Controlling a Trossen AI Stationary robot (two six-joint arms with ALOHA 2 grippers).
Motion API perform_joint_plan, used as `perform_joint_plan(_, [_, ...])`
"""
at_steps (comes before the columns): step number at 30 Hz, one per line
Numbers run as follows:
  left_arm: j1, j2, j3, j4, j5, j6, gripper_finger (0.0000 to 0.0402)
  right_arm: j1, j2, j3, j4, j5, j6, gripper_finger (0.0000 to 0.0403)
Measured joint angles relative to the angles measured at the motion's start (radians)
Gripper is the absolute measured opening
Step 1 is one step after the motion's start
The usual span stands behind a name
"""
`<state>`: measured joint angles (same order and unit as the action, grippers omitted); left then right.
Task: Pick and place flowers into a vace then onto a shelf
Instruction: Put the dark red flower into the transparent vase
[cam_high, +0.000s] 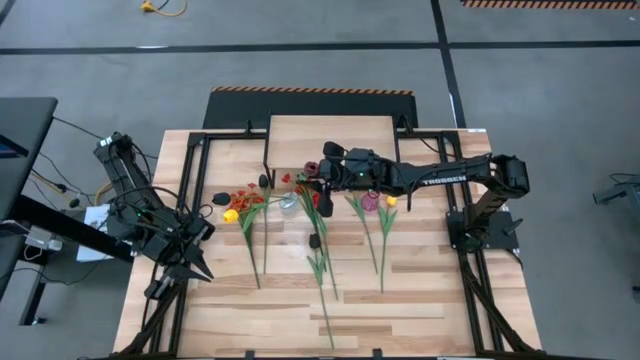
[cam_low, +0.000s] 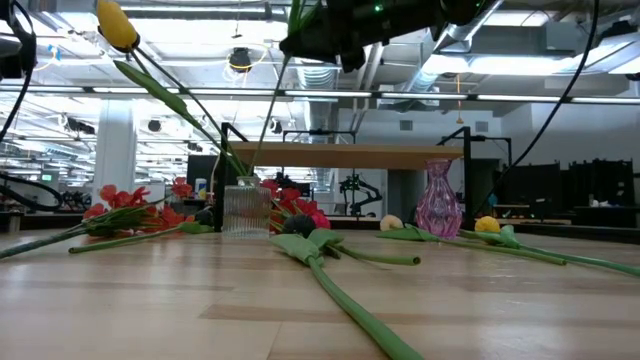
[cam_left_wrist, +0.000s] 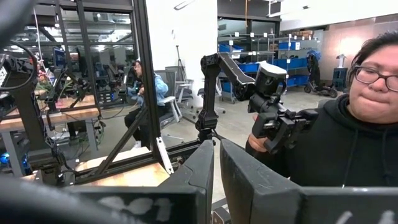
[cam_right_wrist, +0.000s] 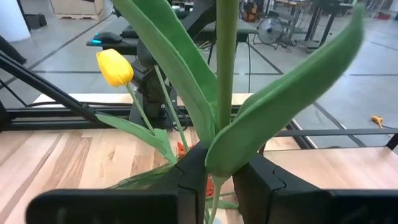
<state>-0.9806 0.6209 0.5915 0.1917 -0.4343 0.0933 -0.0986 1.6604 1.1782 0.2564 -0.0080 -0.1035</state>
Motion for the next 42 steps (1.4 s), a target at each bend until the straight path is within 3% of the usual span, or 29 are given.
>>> perform_joint_plan(42, [0.000,0.000,0.000,0.001,-0.030,0.000,0.0016,-0.007,-0.001,0.009,-0.046,-0.051,0.019,0.0062])
